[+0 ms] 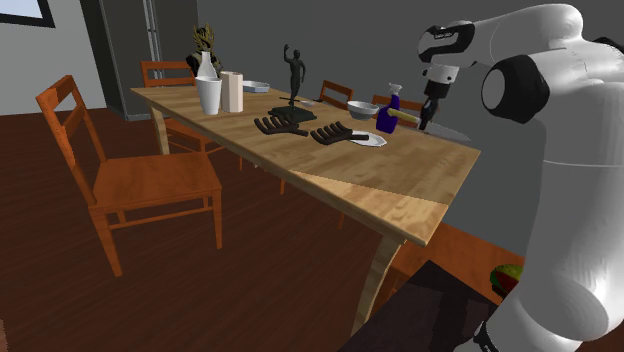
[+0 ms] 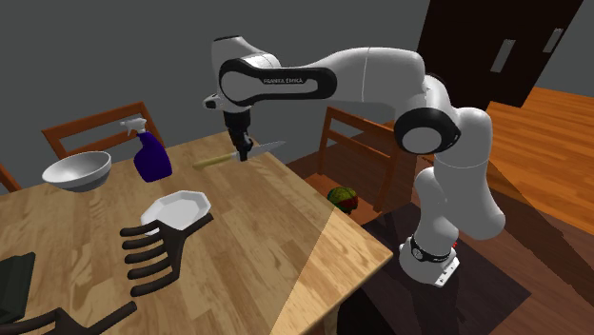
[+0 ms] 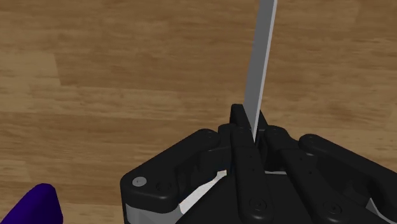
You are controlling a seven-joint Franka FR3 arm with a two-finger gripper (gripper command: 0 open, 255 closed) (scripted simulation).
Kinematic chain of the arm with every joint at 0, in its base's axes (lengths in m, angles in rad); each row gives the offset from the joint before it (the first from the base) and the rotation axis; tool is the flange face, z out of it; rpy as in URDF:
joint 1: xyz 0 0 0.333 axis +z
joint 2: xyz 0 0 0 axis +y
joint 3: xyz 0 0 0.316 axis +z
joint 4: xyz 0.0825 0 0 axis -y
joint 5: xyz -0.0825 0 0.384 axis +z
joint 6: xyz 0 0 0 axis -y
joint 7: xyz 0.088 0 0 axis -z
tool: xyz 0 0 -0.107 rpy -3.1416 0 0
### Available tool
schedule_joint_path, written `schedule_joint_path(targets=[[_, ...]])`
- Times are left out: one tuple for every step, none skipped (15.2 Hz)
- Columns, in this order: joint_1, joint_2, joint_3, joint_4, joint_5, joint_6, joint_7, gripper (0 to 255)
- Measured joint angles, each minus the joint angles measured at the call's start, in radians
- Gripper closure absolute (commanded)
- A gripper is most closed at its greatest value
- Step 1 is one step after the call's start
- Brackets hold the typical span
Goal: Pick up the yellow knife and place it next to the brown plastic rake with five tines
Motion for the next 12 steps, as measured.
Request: schedule_joint_path(targets=[[0.012, 0.006, 0.006, 0.011, 0.002, -0.004, 0.021, 255], [0.024, 0.011, 0.012, 0.018, 0.003, -0.006, 0.040, 255], [0.040, 0.015, 0.019, 0.024, 0.003, -0.006, 0.062, 255], [0.056, 0.007, 0.022, 0.018, -0.003, -0.006, 0.080, 255], [0.066, 0.017, 0.029, 0.032, 0.001, -0.009, 0.100, 255], [0.085, 0.014, 0.034, 0.027, -0.003, -0.007, 0.123, 255], [0.107, 0.010, 0.040, 0.020, -0.007, 0.000, 0.148, 255], [0.114, 0.019, 0.045, 0.032, -0.004, -0.003, 0.162, 255], [0.124, 0.026, 0.051, 0.044, -0.002, -0.007, 0.181, 255], [0.138, 0.030, 0.057, 0.053, -0.002, -0.012, 0.202, 255], [0.143, 0.045, 0.063, 0.079, 0.003, -0.023, 0.220, 255], [0.151, 0.060, 0.071, 0.100, 0.009, -0.029, 0.239, 255]])
